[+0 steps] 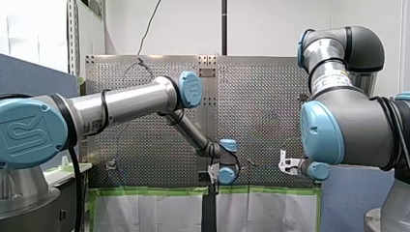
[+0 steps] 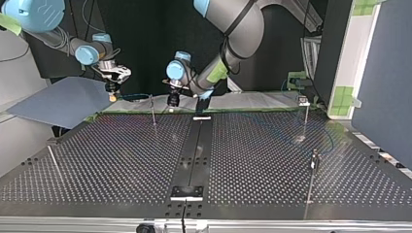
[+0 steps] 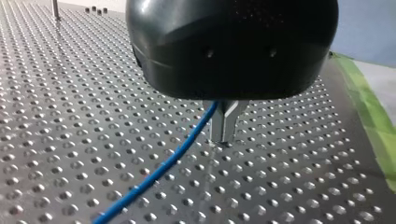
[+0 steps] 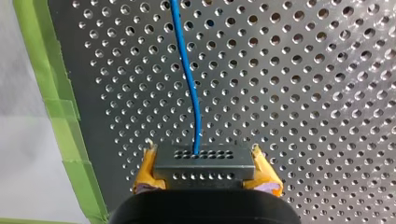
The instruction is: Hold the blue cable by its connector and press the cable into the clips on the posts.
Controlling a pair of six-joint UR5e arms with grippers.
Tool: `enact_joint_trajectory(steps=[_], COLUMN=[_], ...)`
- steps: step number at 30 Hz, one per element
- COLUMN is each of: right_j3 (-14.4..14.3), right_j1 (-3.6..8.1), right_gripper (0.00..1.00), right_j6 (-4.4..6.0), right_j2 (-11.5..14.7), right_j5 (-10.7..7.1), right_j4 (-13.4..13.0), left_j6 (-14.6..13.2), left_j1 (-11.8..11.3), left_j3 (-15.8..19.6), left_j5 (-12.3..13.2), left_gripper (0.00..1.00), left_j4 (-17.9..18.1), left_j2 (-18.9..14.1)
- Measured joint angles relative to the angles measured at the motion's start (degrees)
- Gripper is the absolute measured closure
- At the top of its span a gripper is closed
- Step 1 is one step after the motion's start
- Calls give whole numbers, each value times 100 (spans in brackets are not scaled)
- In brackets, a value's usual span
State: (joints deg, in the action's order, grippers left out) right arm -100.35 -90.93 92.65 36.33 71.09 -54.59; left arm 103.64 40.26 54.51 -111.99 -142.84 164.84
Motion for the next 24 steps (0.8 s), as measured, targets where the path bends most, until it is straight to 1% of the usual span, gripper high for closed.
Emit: enact_joint_trajectory(steps=[4, 10, 16, 19, 24], right_j3=[23, 65, 88, 104, 154], right_j1=[6, 3, 23, 35, 42], right_gripper=[100, 100, 100, 100, 100], right_j6=[30, 64, 116, 149, 174], right_j2=[-6, -13, -20, -22, -25], right_j5=[23, 24, 25, 43, 48], right_j4=[-1, 8, 13, 8, 15], left_j6=[54, 181, 353, 383, 392], left_j1=[-18, -30, -72, -97, -138], left_j3=[-77, -279, -244, -241, -268], left_j5=[73, 181, 250, 265, 297], left_gripper=[100, 100, 100, 100, 100], left_j4=[-36, -194, -226, -233, -266], left_j2=[139, 374, 410, 410, 411])
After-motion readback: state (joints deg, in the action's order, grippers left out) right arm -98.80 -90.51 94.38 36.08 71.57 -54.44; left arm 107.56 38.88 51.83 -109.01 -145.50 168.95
